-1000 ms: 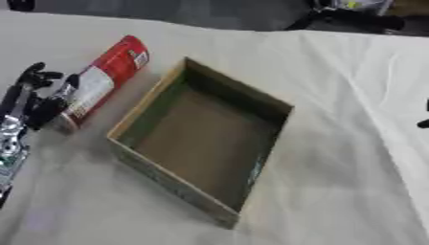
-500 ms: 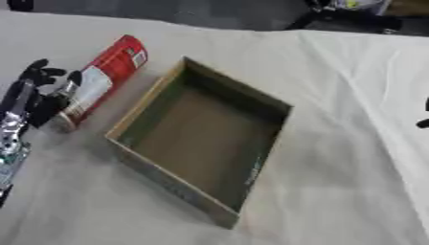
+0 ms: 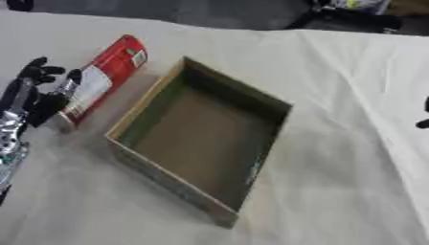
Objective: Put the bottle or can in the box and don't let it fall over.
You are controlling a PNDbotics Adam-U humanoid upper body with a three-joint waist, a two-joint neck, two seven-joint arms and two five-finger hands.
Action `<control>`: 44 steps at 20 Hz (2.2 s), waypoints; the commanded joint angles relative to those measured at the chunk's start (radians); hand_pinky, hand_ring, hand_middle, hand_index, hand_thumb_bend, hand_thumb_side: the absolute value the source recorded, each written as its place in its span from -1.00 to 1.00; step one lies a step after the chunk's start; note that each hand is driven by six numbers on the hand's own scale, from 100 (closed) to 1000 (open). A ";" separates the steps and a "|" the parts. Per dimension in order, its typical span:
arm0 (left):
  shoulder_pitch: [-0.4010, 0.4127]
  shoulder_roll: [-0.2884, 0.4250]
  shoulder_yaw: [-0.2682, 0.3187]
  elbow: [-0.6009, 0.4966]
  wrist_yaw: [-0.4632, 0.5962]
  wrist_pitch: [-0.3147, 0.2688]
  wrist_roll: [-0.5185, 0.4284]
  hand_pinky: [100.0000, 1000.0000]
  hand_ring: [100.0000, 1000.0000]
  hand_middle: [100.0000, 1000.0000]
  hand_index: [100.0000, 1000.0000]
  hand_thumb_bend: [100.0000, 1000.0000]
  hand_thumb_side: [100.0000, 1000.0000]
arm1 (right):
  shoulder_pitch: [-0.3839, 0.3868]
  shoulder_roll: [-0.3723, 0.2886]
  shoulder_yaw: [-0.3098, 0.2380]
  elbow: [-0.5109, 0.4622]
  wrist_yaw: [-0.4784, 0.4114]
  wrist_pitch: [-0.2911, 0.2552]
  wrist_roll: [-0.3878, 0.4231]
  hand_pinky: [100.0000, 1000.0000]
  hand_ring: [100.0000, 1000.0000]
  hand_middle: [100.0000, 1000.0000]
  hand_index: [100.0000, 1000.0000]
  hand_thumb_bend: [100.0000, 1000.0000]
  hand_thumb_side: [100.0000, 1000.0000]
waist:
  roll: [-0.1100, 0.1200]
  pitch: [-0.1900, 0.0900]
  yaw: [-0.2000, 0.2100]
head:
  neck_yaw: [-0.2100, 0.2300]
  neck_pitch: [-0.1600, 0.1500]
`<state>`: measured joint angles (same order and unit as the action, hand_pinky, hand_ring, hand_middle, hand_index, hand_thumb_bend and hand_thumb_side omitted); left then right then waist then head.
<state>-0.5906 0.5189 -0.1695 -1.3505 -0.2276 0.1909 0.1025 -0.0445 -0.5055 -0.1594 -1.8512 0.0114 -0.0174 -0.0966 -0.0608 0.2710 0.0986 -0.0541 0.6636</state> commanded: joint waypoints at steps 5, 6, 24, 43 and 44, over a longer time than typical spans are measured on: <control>-0.012 0.025 -0.021 -0.011 -0.113 0.007 -0.029 0.20 0.73 1.00 0.61 -0.38 0.30 | -0.004 -0.018 -0.011 -0.024 -0.001 -0.001 0.002 0.05 1.00 1.00 1.00 -1.00 0.21 | 0.010 -0.019 -0.003 | 0.001 -0.007; -0.012 0.025 -0.023 -0.010 -0.123 0.008 -0.033 0.20 0.73 1.00 0.61 -0.38 0.29 | -0.004 -0.018 -0.011 -0.024 -0.001 -0.001 0.002 0.05 1.00 1.00 1.00 -1.00 0.21 | 0.010 -0.019 -0.003 | 0.001 -0.007; 0.017 0.039 -0.025 -0.035 -0.233 0.064 -0.044 0.20 0.71 1.00 0.63 -0.34 0.24 | -0.002 -0.018 -0.010 -0.027 0.000 -0.001 0.004 0.05 1.00 1.00 1.00 -1.00 0.21 | 0.008 -0.019 0.000 | -0.002 -0.007; 0.030 0.038 -0.052 -0.053 -0.354 0.104 -0.112 0.17 0.65 0.95 0.66 -0.30 0.05 | -0.006 -0.018 -0.008 -0.025 -0.001 -0.001 0.005 0.06 1.00 1.00 1.00 -1.00 0.21 | 0.005 -0.020 -0.001 | -0.002 -0.009; 0.030 0.037 -0.052 -0.052 -0.355 0.103 -0.113 0.17 0.65 0.95 0.66 -0.31 0.05 | -0.005 -0.018 -0.008 -0.025 -0.001 -0.001 0.005 0.06 1.00 1.00 1.00 -1.00 0.21 | 0.005 -0.020 -0.001 | -0.002 -0.010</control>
<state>-0.5570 0.5363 -0.2157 -1.4013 -0.5727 0.2920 -0.0016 -0.0441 -0.5048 -0.1595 -1.8529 0.0114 -0.0172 -0.0920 -0.0608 0.2700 0.0991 -0.0546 0.6635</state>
